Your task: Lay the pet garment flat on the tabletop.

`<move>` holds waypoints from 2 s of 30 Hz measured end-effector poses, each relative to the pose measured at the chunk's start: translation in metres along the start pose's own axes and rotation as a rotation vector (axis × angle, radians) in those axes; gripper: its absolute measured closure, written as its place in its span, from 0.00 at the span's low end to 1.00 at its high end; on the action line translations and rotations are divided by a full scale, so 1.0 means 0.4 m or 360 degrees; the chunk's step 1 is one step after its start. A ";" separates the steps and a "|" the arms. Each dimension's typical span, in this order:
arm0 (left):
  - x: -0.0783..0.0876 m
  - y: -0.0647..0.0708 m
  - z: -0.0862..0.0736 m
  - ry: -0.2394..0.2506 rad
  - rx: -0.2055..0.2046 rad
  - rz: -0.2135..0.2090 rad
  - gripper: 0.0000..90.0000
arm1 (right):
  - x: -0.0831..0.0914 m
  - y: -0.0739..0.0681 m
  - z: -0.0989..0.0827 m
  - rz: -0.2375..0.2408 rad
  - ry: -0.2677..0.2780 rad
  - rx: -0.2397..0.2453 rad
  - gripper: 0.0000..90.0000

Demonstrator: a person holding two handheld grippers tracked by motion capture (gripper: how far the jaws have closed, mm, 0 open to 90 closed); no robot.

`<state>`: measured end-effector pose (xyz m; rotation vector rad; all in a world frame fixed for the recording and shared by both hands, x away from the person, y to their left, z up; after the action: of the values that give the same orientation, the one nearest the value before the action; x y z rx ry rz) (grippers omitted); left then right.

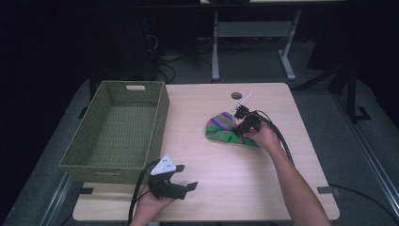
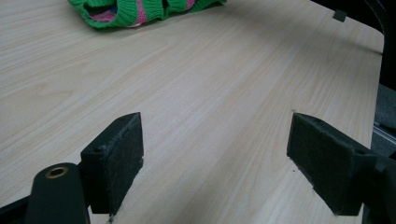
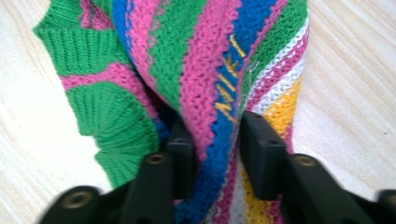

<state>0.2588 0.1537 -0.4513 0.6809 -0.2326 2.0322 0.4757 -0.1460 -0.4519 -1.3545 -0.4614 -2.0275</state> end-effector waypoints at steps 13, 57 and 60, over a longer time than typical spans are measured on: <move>0.004 -0.001 0.002 0.0008 -0.0007 0.0016 0.21 | 0.057 -0.007 0.005 0.0082 0.0078 0.0000 0.87; 0.005 -0.004 0.000 0.0013 0.0005 0.0034 0.20 | 0.239 -0.048 -0.059 0.0447 0.0356 -0.0012 0.88; 0.006 -0.005 0.000 0.0011 0.0006 0.0037 0.20 | 0.243 -0.056 -0.068 0.0442 0.0353 -0.0001 0.88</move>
<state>0.2594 0.1564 -0.4502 0.6763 -0.2340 2.0575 0.4168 -0.1773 -0.3728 -1.1084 -0.1631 -1.9157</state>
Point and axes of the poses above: each handheld gripper's, and its own axes: x roughly backward along the jaws, z roughly out of its top, y roughly to its right, the point moved 1 cm from there along -x, roughly forward along the jaws, and after that the axes turned 5 degrees about -x, right-handed, at the moved point
